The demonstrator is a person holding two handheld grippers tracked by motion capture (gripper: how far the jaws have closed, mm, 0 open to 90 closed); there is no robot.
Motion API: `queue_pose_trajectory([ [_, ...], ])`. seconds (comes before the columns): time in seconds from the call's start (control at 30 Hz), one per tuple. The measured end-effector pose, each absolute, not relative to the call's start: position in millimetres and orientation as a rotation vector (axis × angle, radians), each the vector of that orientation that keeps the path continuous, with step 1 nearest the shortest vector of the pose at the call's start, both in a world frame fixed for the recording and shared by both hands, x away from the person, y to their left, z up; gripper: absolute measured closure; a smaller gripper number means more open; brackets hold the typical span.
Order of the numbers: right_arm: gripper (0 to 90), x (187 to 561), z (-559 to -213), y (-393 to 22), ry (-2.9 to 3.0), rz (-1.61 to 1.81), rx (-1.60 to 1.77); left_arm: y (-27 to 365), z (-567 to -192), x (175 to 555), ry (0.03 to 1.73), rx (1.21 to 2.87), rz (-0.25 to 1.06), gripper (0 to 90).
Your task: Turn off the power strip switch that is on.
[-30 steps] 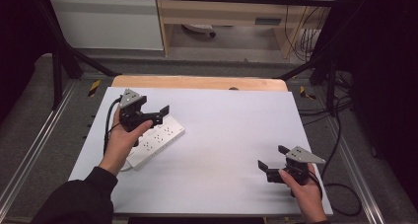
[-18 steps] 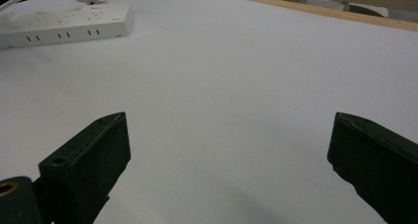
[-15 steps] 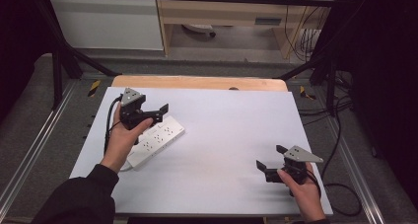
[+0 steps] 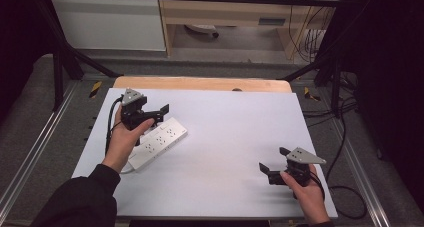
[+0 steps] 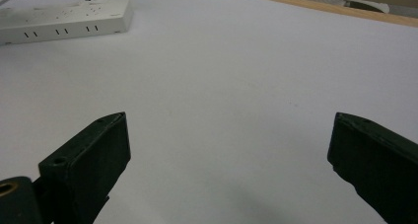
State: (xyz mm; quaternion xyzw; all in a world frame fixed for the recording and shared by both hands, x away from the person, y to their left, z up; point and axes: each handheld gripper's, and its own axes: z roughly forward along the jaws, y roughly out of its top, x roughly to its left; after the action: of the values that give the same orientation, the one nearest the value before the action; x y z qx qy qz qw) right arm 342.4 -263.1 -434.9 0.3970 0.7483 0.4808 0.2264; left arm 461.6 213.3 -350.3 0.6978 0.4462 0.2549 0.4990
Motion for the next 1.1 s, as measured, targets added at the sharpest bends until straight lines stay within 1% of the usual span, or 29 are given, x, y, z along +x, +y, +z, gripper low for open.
queue_pose_trajectory([
  [0.17,3.1,343,-435,-264,2.06,1.327,1.1,216,-352,464,1.101,1.71,0.616,14.0],
  [0.23,3.2,343,-435,-264,2.062,1.327,1.1,217,-354,465,1.102,1.72,0.614,17.8],
  [0.27,3.2,343,-435,-264,2.062,1.327,1.1,217,-354,466,1.103,1.726,0.617,17.8],
  [0.43,3.2,343,-435,-264,2.064,1.326,1.099,218,-357,468,1.105,1.747,0.606,32.2],
  [0.47,3.2,343,-435,-264,2.064,1.326,1.099,218,-357,468,1.108,1.75,0.603,32.2],
  [0.5,3.2,343,-436,-264,2.066,1.322,1.097,218,-358,468,1.105,1.769,0.611,36.8],
  [0.57,3.2,344,-436,-264,2.064,1.326,1.1,218,-359,468,1.107,1.776,0.612,41.3],
  [0.6,3.2,344,-436,-264,2.064,1.326,1.1,219,-360,469,1.108,1.781,0.607,41.3],
  [0.63,3.2,344,-436,-264,2.066,1.323,1.1,219,-360,469,1.108,1.784,0.606,46.1],
  [0.67,3.2,344,-436,-264,2.067,1.322,1.102,220,-361,470,1.105,1.798,0.609,48.9],
  [0.7,3.2,344,-436,-264,2.067,1.322,1.102,220,-361,470,1.108,1.799,0.605,48.9],
  [0.73,3.2,344,-436,-264,2.067,1.323,1.101,221,-362,470,1.108,1.801,0.603,53.4],
  [0.77,3.2,344,-436,-264,2.067,1.323,1.101,221,-362,471,1.106,1.804,0.599,53.4],
  [0.8,3.3,344,-436,-264,2.066,1.324,1.101,222,-363,471,1.103,1.81,0.598,58.7],
  [0.87,3.3,344,-436,-264,2.066,1.324,1.102,222,-364,471,1.093,1.819,0.592,62.5],
  [0.93,3.2,344,-436,-264,2.066,1.325,1.101,223,-366,471,1.088,1.828,0.59,63.7],
  [1.0,3.3,344,-436,-264,2.066,1.326,1.101,223,-368,472,1.087,1.828,0.578,68.1],
  [1.07,3.3,344,-436,-264,2.066,1.326,1.1,223,-369,473,1.084,1.835,0.567,69.3],
  [1.1,3.3,343,-436,-264,2.068,1.323,1.098,223,-371,473,1.083,1.831,0.563,73.8],
])
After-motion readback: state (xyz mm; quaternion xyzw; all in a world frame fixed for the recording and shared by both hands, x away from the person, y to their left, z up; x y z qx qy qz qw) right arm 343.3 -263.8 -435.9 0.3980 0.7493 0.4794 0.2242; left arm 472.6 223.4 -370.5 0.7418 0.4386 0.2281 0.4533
